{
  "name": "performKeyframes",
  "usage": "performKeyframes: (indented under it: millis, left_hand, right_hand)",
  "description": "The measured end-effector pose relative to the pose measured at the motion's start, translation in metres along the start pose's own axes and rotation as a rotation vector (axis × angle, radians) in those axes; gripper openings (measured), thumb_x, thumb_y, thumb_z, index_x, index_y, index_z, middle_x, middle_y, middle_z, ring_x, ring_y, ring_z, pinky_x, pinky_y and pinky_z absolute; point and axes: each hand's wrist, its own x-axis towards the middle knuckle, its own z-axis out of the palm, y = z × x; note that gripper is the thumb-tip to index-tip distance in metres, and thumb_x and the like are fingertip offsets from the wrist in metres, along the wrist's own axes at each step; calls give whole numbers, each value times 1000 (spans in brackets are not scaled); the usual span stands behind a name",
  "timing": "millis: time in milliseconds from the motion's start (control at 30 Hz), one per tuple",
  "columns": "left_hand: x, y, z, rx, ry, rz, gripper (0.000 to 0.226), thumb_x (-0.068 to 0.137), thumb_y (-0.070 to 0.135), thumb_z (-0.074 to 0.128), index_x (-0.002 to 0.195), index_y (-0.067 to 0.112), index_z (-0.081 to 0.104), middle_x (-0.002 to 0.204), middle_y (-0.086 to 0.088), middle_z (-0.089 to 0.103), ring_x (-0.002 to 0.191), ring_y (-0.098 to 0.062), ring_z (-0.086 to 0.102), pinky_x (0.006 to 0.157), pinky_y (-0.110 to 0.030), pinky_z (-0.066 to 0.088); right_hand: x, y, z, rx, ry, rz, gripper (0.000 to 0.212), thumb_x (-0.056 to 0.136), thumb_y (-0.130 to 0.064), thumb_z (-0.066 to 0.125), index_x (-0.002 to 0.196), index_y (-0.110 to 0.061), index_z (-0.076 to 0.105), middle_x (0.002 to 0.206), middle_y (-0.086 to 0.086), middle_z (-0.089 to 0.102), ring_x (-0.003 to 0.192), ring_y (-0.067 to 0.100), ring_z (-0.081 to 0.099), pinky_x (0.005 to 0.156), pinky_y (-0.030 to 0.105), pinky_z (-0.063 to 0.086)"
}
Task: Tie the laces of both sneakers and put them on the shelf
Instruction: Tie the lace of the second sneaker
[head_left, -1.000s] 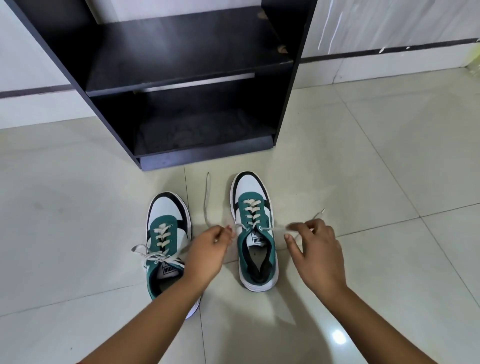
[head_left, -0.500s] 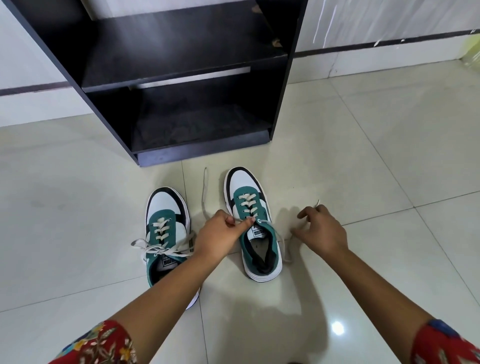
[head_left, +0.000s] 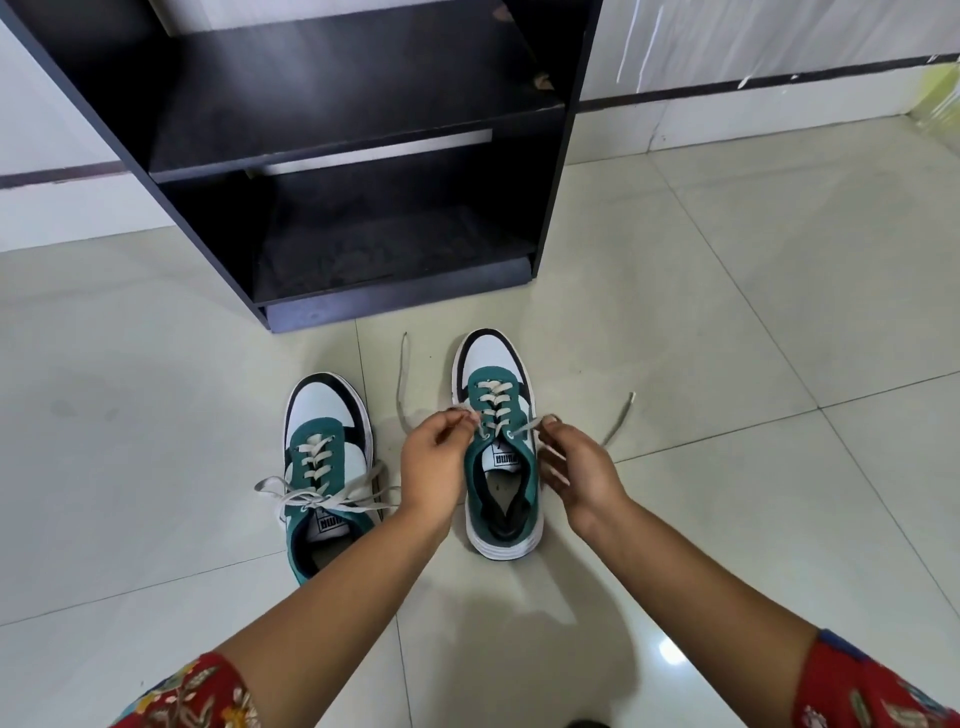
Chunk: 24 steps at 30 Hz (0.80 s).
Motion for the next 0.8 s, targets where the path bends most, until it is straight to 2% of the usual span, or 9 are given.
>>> performKeyframes:
  millis: [133, 200, 267, 367, 467, 567, 633, 700, 800]
  left_hand:
    - [-2, 4, 3, -82, -42, -37, 10, 92, 7, 49, 87, 5, 57, 85, 12, 63, 74, 3, 59, 55, 0, 43]
    - [-3, 2, 2, -84, -64, -37, 12, 94, 9, 45, 93, 3, 55, 86, 9, 62, 65, 10, 61, 52, 0, 41]
    - [-5, 3, 2, -82, -84, -26, 15, 95, 8, 41, 95, 3, 55, 84, 5, 61, 57, 14, 59, 50, 0, 40]
    - [-8, 4, 0, -97, -75, -47, 24, 97, 7, 35, 81, 10, 53, 86, 3, 61, 70, 2, 60, 54, -4, 44]
    - [-7, 1, -4, -138, -66, -137, 33, 97, 8, 32, 70, 17, 49, 88, 1, 62, 83, -10, 57, 68, -23, 44]
    - [-6, -2, -9, -134, -67, -170, 32, 97, 11, 32, 71, 18, 49, 91, 0, 64, 89, -15, 57, 75, -28, 42]
    - [-4, 0, -13, -77, -93, -117, 31, 98, 16, 31, 71, 19, 46, 98, -1, 67, 99, -17, 57, 86, -33, 39]
    - [-4, 9, -16, 8, -155, 28, 33, 100, 20, 28, 74, 15, 48, 106, 0, 68, 107, -15, 57, 96, -36, 36]
    - [-6, 38, -19, 51, -246, 297, 38, 101, 19, 24, 103, -2, 56, 116, 3, 64, 108, -1, 57, 94, -12, 38]
  right_hand:
    - [1, -1, 3, 37, -107, -54, 30, 92, -16, 40, 76, -19, 65, 76, -5, 64, 78, 11, 54, 71, 28, 40]
    - [0, -1, 4, -1, -161, -39, 31, 95, -26, 38, 86, -21, 67, 83, -6, 64, 81, 10, 53, 73, 28, 40]
    - [1, -2, 5, -52, -199, -52, 34, 96, -30, 38, 83, -23, 68, 87, -8, 64, 86, 9, 53, 78, 28, 40]
    - [2, -3, 3, -24, -175, -31, 36, 96, -20, 37, 65, -21, 54, 85, -5, 64, 85, 10, 56, 76, 29, 40]
    - [6, 1, -2, 72, -121, 33, 36, 95, -13, 35, 61, -18, 46, 81, -4, 65, 76, 9, 55, 68, 26, 40]
    - [6, 1, -3, 54, -136, 46, 35, 95, -13, 34, 63, -18, 45, 83, -3, 66, 77, 10, 54, 70, 25, 40]
    - [5, -4, -4, -32, -177, -2, 33, 96, -18, 34, 67, -20, 49, 84, -3, 67, 77, 11, 54, 72, 27, 40]
    - [2, -16, -4, -202, -210, -111, 31, 97, -24, 31, 76, -23, 53, 83, -6, 68, 78, 10, 55, 74, 30, 37]
    - [-12, -46, 5, -446, -268, -341, 34, 100, -23, 27, 84, -18, 57, 74, -5, 62, 71, -1, 58, 74, 19, 41]
